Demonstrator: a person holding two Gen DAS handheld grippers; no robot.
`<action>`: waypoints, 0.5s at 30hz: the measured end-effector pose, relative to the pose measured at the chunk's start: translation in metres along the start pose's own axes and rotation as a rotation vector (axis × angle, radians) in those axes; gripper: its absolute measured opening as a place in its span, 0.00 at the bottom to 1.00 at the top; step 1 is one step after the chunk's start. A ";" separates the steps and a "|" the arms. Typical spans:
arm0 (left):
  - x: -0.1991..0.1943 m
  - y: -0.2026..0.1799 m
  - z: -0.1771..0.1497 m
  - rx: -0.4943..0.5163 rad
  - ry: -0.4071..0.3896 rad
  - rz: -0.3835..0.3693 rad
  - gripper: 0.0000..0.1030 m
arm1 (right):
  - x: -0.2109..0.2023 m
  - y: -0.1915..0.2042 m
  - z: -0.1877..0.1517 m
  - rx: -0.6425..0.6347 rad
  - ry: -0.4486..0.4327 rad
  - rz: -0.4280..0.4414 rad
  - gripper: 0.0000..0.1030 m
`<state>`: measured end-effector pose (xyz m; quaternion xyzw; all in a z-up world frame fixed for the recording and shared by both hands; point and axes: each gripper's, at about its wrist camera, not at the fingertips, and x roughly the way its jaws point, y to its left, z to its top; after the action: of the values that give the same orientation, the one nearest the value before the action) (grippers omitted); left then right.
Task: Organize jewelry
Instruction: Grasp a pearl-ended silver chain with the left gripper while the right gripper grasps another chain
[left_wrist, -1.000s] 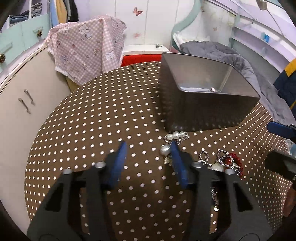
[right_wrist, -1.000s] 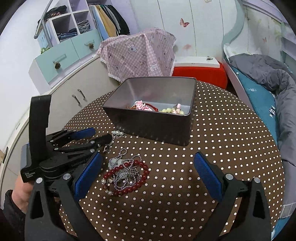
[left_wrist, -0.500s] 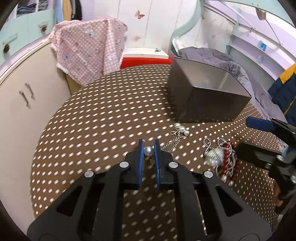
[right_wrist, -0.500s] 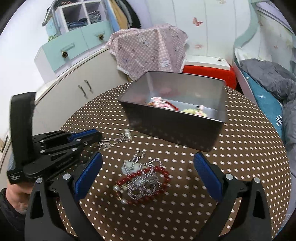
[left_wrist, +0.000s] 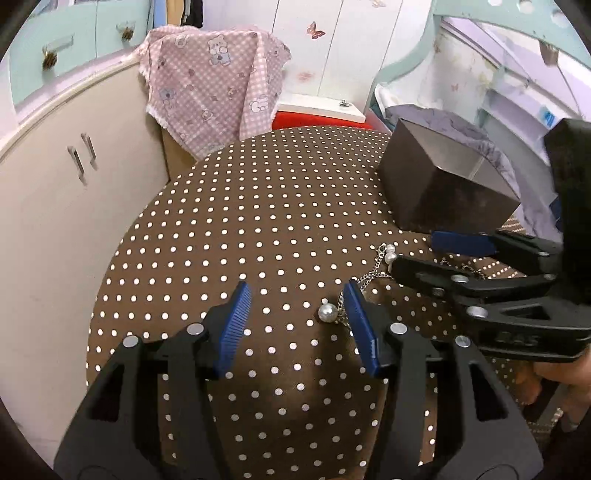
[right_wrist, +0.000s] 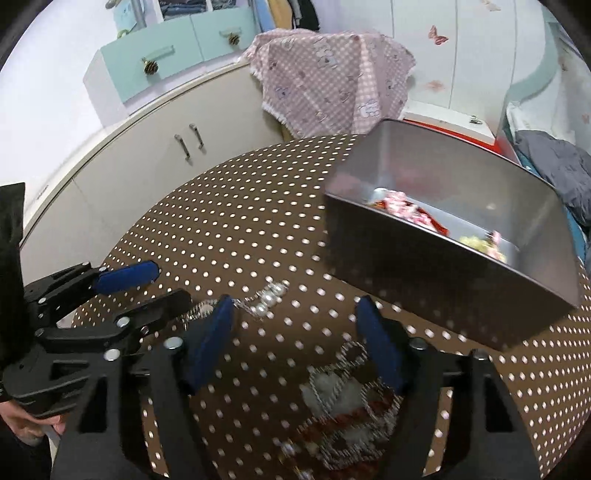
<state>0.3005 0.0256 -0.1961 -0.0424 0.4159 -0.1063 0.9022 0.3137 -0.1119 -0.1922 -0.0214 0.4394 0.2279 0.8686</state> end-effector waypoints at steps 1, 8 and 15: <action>-0.001 0.001 0.000 -0.001 0.000 0.006 0.51 | 0.004 0.004 0.000 -0.016 0.011 0.000 0.61; -0.006 0.002 -0.006 -0.001 -0.005 0.015 0.51 | 0.008 0.021 -0.005 -0.141 0.001 -0.052 0.08; -0.014 -0.009 -0.017 0.039 -0.007 -0.003 0.51 | -0.027 0.003 -0.015 -0.065 -0.055 0.036 0.08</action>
<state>0.2777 0.0201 -0.1949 -0.0257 0.4106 -0.1159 0.9041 0.2875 -0.1229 -0.1801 -0.0355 0.4082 0.2583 0.8749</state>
